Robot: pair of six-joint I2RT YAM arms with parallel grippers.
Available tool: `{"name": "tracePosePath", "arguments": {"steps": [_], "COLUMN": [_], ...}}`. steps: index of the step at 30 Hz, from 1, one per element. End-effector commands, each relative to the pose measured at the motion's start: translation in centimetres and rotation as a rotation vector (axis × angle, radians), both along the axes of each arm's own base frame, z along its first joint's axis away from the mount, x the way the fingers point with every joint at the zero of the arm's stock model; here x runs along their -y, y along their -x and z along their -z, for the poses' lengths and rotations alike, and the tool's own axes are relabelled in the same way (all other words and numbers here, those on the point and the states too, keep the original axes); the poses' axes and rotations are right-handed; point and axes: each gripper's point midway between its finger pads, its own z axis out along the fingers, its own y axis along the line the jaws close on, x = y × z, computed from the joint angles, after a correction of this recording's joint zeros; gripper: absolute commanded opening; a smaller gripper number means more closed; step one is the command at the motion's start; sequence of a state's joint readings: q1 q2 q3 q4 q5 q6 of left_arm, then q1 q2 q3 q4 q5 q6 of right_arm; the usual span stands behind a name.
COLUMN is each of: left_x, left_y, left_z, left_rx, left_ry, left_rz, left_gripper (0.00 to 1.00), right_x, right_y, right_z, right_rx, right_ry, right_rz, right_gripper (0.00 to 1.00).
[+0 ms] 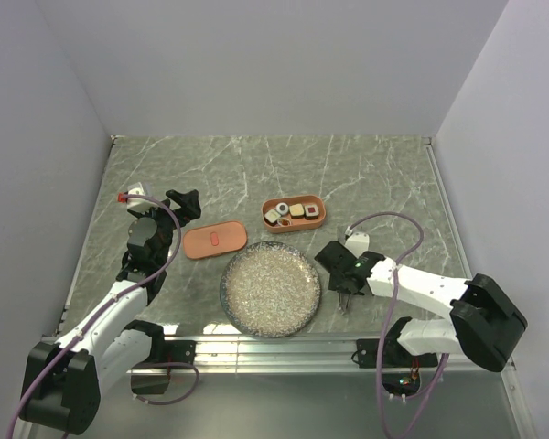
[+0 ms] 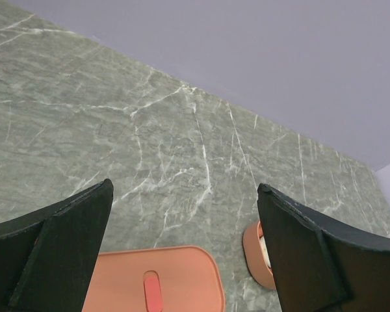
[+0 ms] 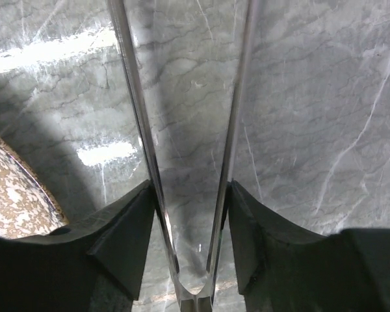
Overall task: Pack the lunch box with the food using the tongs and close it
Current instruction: Put down the clamp
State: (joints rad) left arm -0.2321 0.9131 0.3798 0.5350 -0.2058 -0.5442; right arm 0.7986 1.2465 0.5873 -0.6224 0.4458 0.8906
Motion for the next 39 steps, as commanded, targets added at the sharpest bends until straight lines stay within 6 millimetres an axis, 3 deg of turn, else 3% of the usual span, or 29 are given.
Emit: {"name": "tracePosePath", "arguments": {"steps": [1, 18, 26, 30, 39], "left_x": [0.1, 0.1, 0.1, 0.2, 0.0], "left_y": [0.2, 0.5, 0.5, 0.6, 0.7], "left_z": [-1.2, -1.3, -1.4, -1.5, -1.6], "left_rx": [0.049, 0.052, 0.055, 0.056, 0.061], "left_ry": [0.022, 0.026, 0.026, 0.027, 0.028], "left_rz": [0.011, 0.012, 0.017, 0.019, 0.012], "left_gripper": [0.99, 0.99, 0.99, 0.99, 0.99], "right_x": [-0.2, -0.3, -0.8, -1.0, -1.3], "right_y": [-0.7, -0.2, 0.5, 0.7, 0.5], "right_z": [-1.0, -0.8, -1.6, -2.1, -3.6], "right_rx": [0.045, 0.025, 0.04, 0.051, 0.093], "right_ry": [-0.01, 0.022, -0.006, -0.033, -0.043], "right_rz": [0.018, 0.014, -0.005, -0.013, -0.02], "right_gripper": [0.55, 0.64, 0.68, 0.8, 0.82]}}
